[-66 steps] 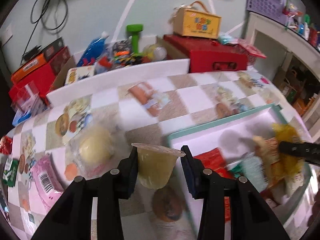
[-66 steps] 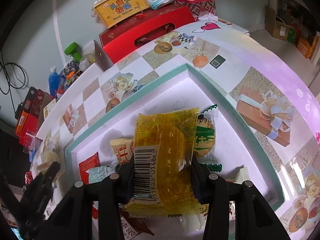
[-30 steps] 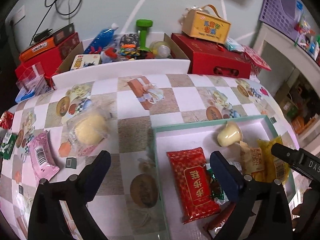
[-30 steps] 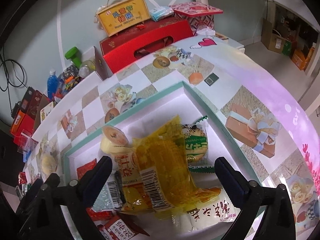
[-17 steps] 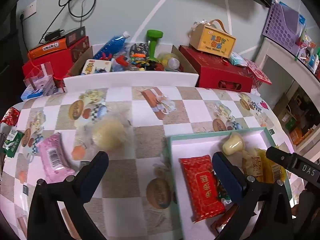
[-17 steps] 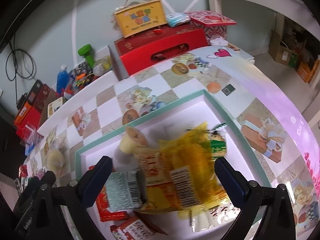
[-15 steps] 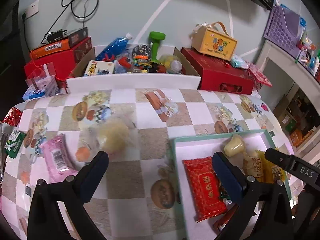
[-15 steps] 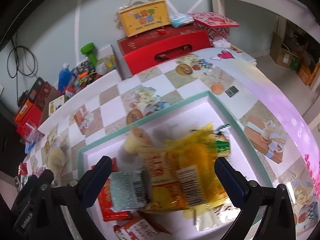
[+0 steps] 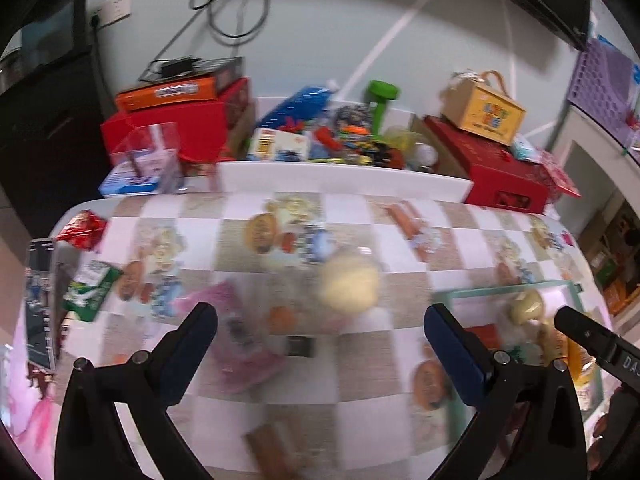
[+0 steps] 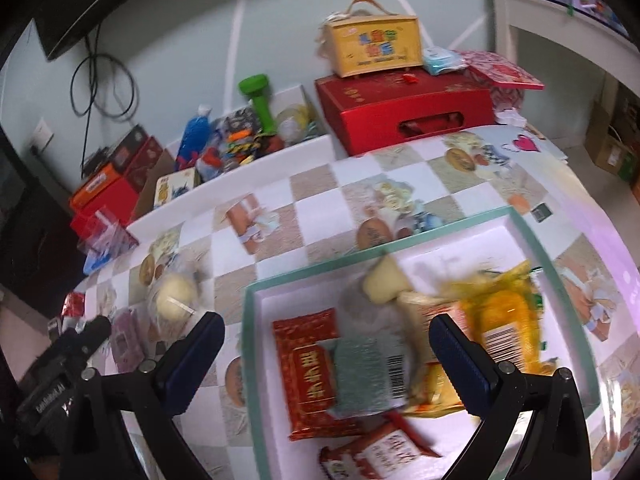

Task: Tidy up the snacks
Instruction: 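Move both open tools back toward the snacks on the table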

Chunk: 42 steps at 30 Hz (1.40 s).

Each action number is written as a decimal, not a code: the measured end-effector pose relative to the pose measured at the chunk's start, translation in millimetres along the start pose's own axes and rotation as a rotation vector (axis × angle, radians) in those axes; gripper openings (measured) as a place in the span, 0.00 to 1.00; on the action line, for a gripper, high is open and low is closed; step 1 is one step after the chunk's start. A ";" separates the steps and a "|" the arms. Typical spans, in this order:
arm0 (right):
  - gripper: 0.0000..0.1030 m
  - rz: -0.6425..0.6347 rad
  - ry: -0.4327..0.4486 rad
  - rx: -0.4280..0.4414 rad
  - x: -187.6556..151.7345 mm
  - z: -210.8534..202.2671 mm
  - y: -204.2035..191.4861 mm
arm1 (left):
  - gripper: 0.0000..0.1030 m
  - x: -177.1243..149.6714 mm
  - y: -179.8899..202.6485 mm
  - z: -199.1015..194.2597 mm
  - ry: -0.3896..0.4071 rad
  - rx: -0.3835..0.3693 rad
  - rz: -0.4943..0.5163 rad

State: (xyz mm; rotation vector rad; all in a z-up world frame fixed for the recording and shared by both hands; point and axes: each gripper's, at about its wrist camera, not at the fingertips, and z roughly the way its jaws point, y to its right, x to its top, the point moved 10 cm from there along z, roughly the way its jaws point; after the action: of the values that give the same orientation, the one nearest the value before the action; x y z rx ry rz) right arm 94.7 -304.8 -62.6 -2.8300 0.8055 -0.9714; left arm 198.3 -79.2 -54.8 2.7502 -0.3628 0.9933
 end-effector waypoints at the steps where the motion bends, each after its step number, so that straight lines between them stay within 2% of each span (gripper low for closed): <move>1: 1.00 -0.011 -0.013 0.016 -3.1 3.0 -7.8 | 1.00 0.6 -8.6 -0.7 0.001 0.003 -0.008; 5: 1.00 -0.052 -0.042 0.042 -12.6 11.1 -31.9 | 1.00 -0.7 -44.7 -0.1 -0.009 0.001 -0.065; 11: 1.00 -0.121 -0.066 0.070 -24.6 21.1 -67.6 | 1.00 -15.5 -82.2 18.6 -0.067 0.003 -0.146; 15: 1.00 -0.163 -0.088 0.117 -29.7 31.4 -94.6 | 1.00 -27.9 -93.2 35.8 -0.113 -0.022 -0.219; 19: 1.00 -0.193 -0.117 0.160 -35.1 44.1 -120.8 | 1.00 -31.3 -94.0 45.5 -0.118 -0.063 -0.277; 25: 1.00 -0.209 -0.147 0.236 -33.5 65.8 -150.9 | 1.00 -31.7 -88.8 57.8 -0.125 -0.086 -0.290; 29: 0.99 -0.214 -0.176 0.238 -25.9 84.9 -161.4 | 0.98 -29.5 -83.6 62.7 -0.120 -0.104 -0.290; 31: 0.96 -0.228 -0.195 0.237 -22.8 95.4 -166.0 | 0.95 -32.1 -86.5 68.0 -0.132 -0.083 -0.297; 37: 0.96 -0.246 -0.233 0.183 -15.6 122.3 -163.9 | 0.95 -40.1 -93.5 79.8 -0.158 -0.093 -0.327; 42: 0.96 -0.281 -0.257 0.168 -18.0 133.3 -170.8 | 0.95 -41.0 -90.1 83.6 -0.167 -0.085 -0.302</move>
State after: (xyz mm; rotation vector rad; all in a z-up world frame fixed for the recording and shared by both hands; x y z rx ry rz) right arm 239.2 -164.9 -145.2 -2.8834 0.2923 -0.6406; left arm 244.3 -8.9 -153.4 2.7098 -0.0099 0.6617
